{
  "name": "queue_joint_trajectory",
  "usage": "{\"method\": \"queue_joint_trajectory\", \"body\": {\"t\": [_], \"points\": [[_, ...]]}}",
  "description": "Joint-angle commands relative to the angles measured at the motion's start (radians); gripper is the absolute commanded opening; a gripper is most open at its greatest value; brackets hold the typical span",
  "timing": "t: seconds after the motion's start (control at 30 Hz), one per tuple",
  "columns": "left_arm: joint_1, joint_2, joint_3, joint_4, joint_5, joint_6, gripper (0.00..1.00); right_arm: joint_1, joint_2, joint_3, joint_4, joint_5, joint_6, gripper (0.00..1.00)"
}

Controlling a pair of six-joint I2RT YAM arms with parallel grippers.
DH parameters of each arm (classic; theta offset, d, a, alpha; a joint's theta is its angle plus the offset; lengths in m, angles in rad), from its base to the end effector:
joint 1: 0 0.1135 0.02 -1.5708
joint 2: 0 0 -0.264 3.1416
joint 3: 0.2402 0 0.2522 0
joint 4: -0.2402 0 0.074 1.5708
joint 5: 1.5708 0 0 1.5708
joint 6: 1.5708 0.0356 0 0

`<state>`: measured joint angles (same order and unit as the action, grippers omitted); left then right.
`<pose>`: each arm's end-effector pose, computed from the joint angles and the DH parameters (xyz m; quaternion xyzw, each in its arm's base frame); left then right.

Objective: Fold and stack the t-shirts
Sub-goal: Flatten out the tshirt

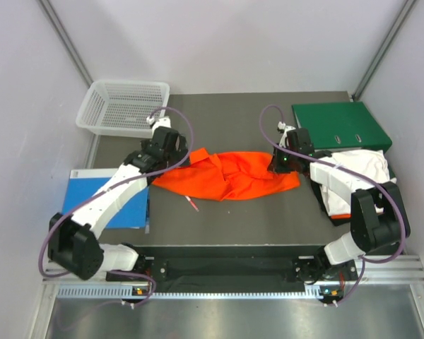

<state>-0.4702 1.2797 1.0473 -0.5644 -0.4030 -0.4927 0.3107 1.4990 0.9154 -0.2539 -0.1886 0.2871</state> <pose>0.2480 -0.1104 0.2920 -0.0857 0.9064 -0.0070 0.4136 0.2945 0.1016 0.2109 -0.0447 0.9289 0.1891 0.3152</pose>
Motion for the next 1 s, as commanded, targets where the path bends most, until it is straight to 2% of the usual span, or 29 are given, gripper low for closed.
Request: {"method": "queue_joint_trajectory", "body": {"t": [0.0, 0.23, 0.43, 0.7, 0.83, 0.97], "points": [[-0.001, 0.16, 0.127, 0.164, 0.154, 0.114, 0.97, -0.004, -0.017, 0.014, 0.044, -0.023, -0.011, 0.01], [-0.004, 0.562, 0.416, 0.071, 0.154, 0.209, 0.97, -0.004, 0.023, 0.007, 0.084, -0.055, 0.003, 0.02], [-0.01, 0.685, 0.516, 0.074, 0.194, 0.232, 0.93, -0.005, 0.027, 0.01, 0.087, -0.055, 0.006, 0.02], [-0.027, 0.754, 0.568, 0.06, 0.227, 0.253, 0.88, -0.005, 0.047, 0.007, 0.102, -0.061, 0.012, 0.02], [-0.041, 0.794, 0.585, 0.037, 0.225, 0.255, 0.8, -0.007, 0.053, 0.01, 0.105, -0.058, 0.012, 0.02], [-0.045, 0.796, 0.571, 0.023, 0.19, 0.246, 0.57, -0.01, 0.063, 0.011, 0.105, -0.055, 0.012, 0.03]]}}
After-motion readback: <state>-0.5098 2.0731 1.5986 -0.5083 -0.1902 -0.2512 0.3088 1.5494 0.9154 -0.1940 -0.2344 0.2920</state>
